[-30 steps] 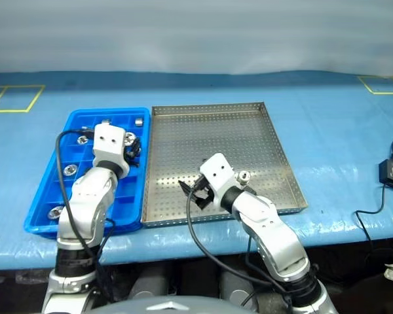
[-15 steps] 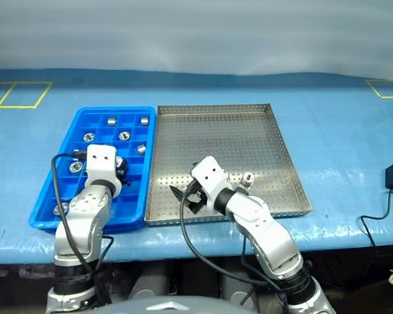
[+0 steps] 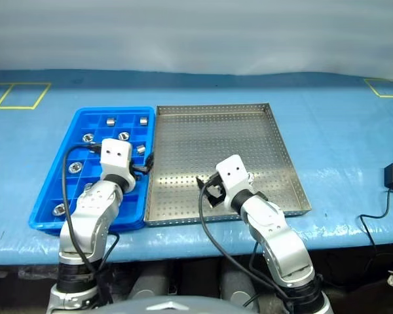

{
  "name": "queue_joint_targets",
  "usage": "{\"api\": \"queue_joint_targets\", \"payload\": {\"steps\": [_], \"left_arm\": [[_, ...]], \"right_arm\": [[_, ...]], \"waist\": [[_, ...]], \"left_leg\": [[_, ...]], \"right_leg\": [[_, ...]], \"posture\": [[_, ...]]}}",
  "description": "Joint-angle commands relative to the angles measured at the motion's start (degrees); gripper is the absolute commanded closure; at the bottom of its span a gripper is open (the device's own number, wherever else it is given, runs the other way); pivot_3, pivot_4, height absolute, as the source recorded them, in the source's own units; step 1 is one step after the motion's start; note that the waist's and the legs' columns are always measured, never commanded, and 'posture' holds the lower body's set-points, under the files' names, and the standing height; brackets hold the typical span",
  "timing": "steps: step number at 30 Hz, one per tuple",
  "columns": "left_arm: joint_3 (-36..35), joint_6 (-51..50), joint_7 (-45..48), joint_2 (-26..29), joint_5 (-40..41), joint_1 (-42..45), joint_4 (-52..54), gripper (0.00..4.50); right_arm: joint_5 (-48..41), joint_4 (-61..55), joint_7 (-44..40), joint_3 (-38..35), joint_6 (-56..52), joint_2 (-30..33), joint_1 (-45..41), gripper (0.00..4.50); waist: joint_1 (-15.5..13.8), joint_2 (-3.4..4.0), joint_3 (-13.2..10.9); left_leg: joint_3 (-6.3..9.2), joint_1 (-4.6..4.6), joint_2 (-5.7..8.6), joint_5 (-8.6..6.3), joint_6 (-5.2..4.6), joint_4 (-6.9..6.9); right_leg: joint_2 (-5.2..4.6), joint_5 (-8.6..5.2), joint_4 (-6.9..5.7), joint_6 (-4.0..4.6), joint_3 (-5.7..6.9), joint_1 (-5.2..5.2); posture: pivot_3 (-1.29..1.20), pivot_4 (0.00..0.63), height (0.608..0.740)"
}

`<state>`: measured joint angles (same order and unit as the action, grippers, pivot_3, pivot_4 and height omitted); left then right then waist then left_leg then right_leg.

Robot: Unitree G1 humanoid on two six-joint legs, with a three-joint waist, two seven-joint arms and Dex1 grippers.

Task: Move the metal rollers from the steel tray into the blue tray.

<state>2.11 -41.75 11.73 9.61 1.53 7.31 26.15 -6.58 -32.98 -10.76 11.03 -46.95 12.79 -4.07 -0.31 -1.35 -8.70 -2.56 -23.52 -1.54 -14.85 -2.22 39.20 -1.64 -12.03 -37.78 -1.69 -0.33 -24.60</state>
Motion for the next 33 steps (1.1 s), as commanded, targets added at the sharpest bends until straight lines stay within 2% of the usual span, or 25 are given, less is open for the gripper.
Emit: {"api": "queue_joint_targets", "payload": {"steps": [1,9,16,19,25,26,33], "left_arm": [[3.5,3.7,7.1,3.1,3.6,-1.2,4.2,0.52],[12.3,6.9,22.1,14.4,8.7,-5.5,8.2,0.52],[12.8,5.8,22.2,15.5,10.2,-7.9,10.4,0.52],[12.6,5.5,21.4,15.6,10.0,-8.4,10.9,0.48],[12.4,5.8,20.4,15.7,10.5,-9.1,11.1,0.48],[12.4,5.8,20.4,15.7,10.5,-9.2,11.0,0.48],[12.4,6.0,20.2,15.9,10.5,-9.2,10.9,0.48]], "right_arm": [[1.1,1.8,2.5,-1.6,-0.8,-1.6,-2.3,0.00],[1.2,11.7,3.4,-1.1,0.5,-6.4,-6.8,0.00],[2.5,18.8,4.1,-1.1,2.2,-8.1,-7.0,0.00],[2.2,18.6,3.4,-1.0,2.2,-8.0,-6.1,0.60],[1.2,16.9,2.3,-0.7,2.4,-8.4,-5.2,2.60],[1.3,16.8,2.3,-0.6,2.4,-8.4,-5.1,2.79],[1.0,14.3,0.8,0.5,1.7,-7.9,-5.0,2.79]], "waist": [[0.4,0.00,0.0],[1.1,0.07,0.0],[0.8,0.09,0.0],[0.7,0.10,0.0],[0.8,0.12,0.0],[0.7,0.12,0.0],[0.5,0.14,0.0]], "left_leg": [[0.00,0.00,0.00,0.00,0.00,0.00],[-0.03,0.02,-0.04,0.00,0.00,-0.07],[-0.03,0.00,-0.03,-0.01,-0.01,-0.07],[-0.02,0.00,-0.03,-0.01,-0.02,-0.08],[-0.01,0.02,-0.05,-0.01,-0.01,-0.08],[-0.02,0.02,-0.05,-0.01,-0.01,-0.08],[-0.02,0.01,-0.05,-0.01,-0.02,-0.08]], "right_leg": [[0.01,0.00,0.00,0.01,0.00,-0.01],[0.06,-0.06,-0.01,0.08,-0.03,-0.05],[0.03,-0.11,0.01,-0.02,-0.03,-0.04],[0.02,-0.12,0.01,-0.03,-0.03,-0.05],[0.05,-0.22,0.00,-0.19,-0.03,-0.05],[0.05,-0.22,0.00,-0.19,-0.03,-0.05],[0.03,-0.22,0.01,-0.19,-0.03,-0.06]], "posture": [[-0.01,0.150,0.740],[0.02,0.150,0.740],[0.06,0.150,0.740],[0.08,0.150,0.740],[0.08,0.150,0.740],[0.08,0.150,0.740],[0.08,0.150,0.740]]}}
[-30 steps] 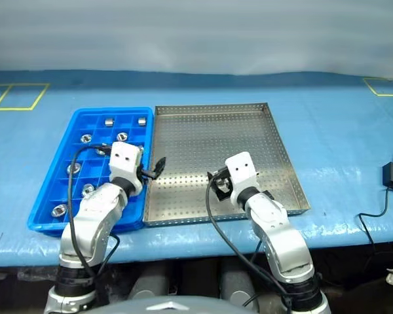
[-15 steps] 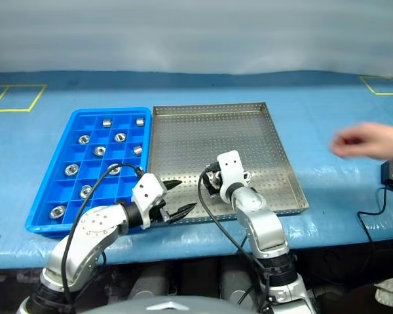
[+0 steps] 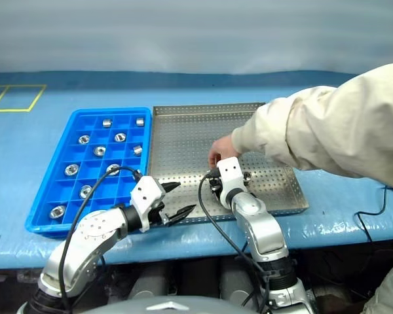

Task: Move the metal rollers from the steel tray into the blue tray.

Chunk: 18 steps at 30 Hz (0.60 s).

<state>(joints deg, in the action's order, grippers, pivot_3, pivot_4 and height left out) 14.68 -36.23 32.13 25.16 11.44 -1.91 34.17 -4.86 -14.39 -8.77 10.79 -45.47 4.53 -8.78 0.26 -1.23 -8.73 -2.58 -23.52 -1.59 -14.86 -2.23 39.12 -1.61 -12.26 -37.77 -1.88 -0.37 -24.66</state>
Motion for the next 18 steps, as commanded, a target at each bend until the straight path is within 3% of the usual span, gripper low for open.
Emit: {"api": "queue_joint_targets", "payload": {"steps": [1,7,12,18], "left_arm": [[-0.2,0.5,-0.2,0.4,0.6,0.0,2.8,0.48],[-1.0,0.5,-0.3,0.6,0.9,-0.1,2.8,0.48],[-1.3,0.5,-0.7,0.5,1.1,-0.4,2.9,0.48],[-3.7,0.7,-2.2,0.3,2.0,-2.8,5.0,0.48]], "right_arm": [[-1.3,-5.9,-2.8,1.9,-0.9,1.2,-0.4,2.79],[-6.6,-16.0,-13.5,10.5,-2.4,4.7,-3.9,2.79],[-5.4,-14.0,-11.6,10.5,3.8,-0.3,-10.5,2.79],[-3.1,-3.8,-9.8,11.1,10.0,-5.9,-18.0,2.79]], "waist": [[0.0,0.03,0.0],[0.2,0.11,-0.1],[-0.2,0.12,-0.1],[-1.1,0.11,-0.1]], "left_leg": [[0.00,-0.01,0.00,0.00,0.00,0.00],[0.01,-0.01,-0.04,0.00,0.00,-0.05],[0.08,0.01,-0.06,0.00,0.00,-0.03],[0.06,-0.02,-0.01,0.00,0.00,-0.05]], "right_leg": [[0.00,0.00,0.00,0.00,0.00,-0.01],[0.05,-0.02,0.00,0.02,0.01,-0.06],[0.08,-0.03,-0.02,0.04,0.09,-0.01],[0.01,0.00,0.01,0.06,0.09,-0.02]], "posture": [[0.08,0.150,0.740],[0.09,0.150,0.740],[0.10,0.150,0.740],[0.15,0.150,0.740]]}}
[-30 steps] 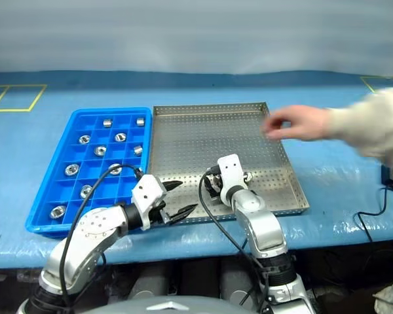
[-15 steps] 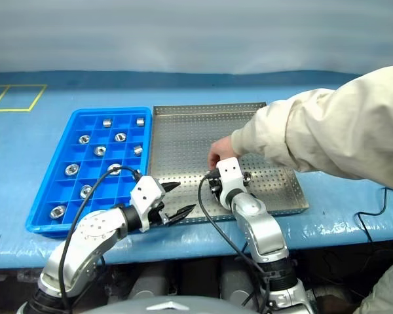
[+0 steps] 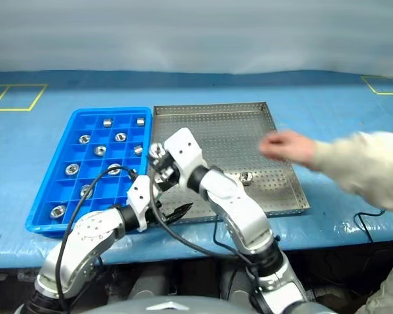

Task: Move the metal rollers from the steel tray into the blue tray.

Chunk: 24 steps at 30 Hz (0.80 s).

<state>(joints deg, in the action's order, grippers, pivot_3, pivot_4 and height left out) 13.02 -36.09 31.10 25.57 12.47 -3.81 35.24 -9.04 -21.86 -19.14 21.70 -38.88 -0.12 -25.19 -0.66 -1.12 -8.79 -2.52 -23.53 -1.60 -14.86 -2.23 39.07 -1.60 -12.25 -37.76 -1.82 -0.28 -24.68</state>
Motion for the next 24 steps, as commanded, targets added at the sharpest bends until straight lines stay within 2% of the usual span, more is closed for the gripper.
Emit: {"api": "queue_joint_targets", "payload": {"steps": [1,11,24], "left_arm": [[-3.0,0.8,-1.8,-0.4,1.1,-1.8,4.5,0.48],[-11.6,3.5,-4.8,0.2,1.4,-12.8,11.0,0.48],[-16.0,4.6,-1.9,2.9,5.1,-21.5,14.3,0.48]], "right_arm": [[1.6,5.6,0.6,0.7,4.6,-1.7,-2.3,2.79],[1.9,17.3,-1.5,1.1,9.6,-4.9,-5.1,2.79],[2.0,21.8,-6.1,4.1,8.6,-4.5,-1.7,2.79]], "waist": [[-0.5,0.00,0.0],[-2.2,0.05,0.0],[-4.4,0.20,-0.1]], "left_leg": [[0.00,0.00,0.00,0.00,0.00,0.00],[0.05,-0.01,-0.02,0.00,0.01,-0.05],[0.17,-0.06,-0.02,-0.02,0.05,-0.12]], "right_leg": [[-0.01,0.04,0.00,0.07,0.00,0.00],[-0.02,0.06,0.00,0.25,0.10,-0.02],[-0.44,-0.17,0.07,0.17,0.41,-0.04]], "posture": [[0.17,0.150,0.740],[0.28,0.150,0.740],[0.33,0.150,0.740]]}}
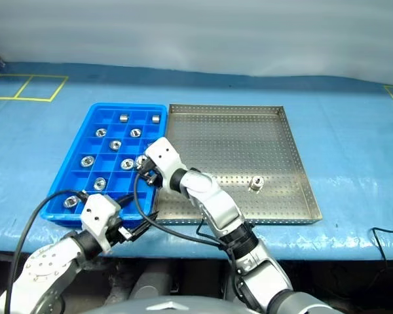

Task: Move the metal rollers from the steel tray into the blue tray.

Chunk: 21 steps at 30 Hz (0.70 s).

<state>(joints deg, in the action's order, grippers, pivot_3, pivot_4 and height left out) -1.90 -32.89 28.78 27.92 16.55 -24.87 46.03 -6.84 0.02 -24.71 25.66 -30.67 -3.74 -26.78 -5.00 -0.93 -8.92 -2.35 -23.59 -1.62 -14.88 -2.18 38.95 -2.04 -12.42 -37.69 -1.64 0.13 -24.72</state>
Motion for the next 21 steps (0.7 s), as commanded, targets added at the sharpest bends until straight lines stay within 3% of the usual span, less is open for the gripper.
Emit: {"api": "queue_joint_targets", "payload": {"steps": [1,9,17,18,21], "left_arm": [[-1.1,1.5,0.4,0.6,1.1,-0.7,3.7,0.48],[-1.1,1.3,-0.6,0.5,1.1,-2.4,4.3,0.48],[0.0,1.0,0.1,1.1,1.2,-0.8,3.4,0.48],[0.2,0.9,0.4,1.3,1.3,-0.3,3.1,0.48],[0.9,0.7,1.2,1.6,1.8,1.4,2.4,0.48]], "right_arm": [[-0.3,0.2,-0.6,0.3,0.3,-1.1,-0.1,2.79],[1.2,4.4,-0.2,0.7,0.1,-1.5,-0.3,2.79],[1.0,1.9,0.3,-1.4,-1.3,-0.8,1.0,0.23],[1.3,1.2,1.0,-1.7,-1.4,-0.6,1.2,0.03],[1.6,-2.8,3.4,-4.0,-2.5,0.1,2.8,0.03]], "waist": [[-0.1,0.01,0.0],[-0.4,0.06,0.0],[-0.6,0.12,-0.1],[-0.6,0.15,-0.1],[-0.5,0.17,-0.1]], "left_leg": [[0.02,0.00,0.00,0.00,0.00,0.00],[0.13,-0.01,0.03,-0.01,0.02,-0.10],[0.32,0.03,0.03,0.00,0.06,-0.11],[0.37,0.04,0.03,0.00,0.06,-0.10],[0.40,0.01,0.03,0.00,0.08,-0.11]], "right_leg": [[-0.03,-0.01,0.00,0.01,0.04,0.00],[0.00,-0.10,0.01,0.12,0.27,0.00],[-0.02,-0.14,0.03,0.16,0.47,0.02],[-0.03,-0.15,0.05,0.17,0.52,0.00],[-0.03,-0.15,0.10,0.18,0.55,0.02]], "posture": [[0.33,0.150,0.740],[0.34,0.150,0.740],[0.29,0.150,0.740],[0.29,0.150,0.740],[0.25,0.150,0.740]]}}
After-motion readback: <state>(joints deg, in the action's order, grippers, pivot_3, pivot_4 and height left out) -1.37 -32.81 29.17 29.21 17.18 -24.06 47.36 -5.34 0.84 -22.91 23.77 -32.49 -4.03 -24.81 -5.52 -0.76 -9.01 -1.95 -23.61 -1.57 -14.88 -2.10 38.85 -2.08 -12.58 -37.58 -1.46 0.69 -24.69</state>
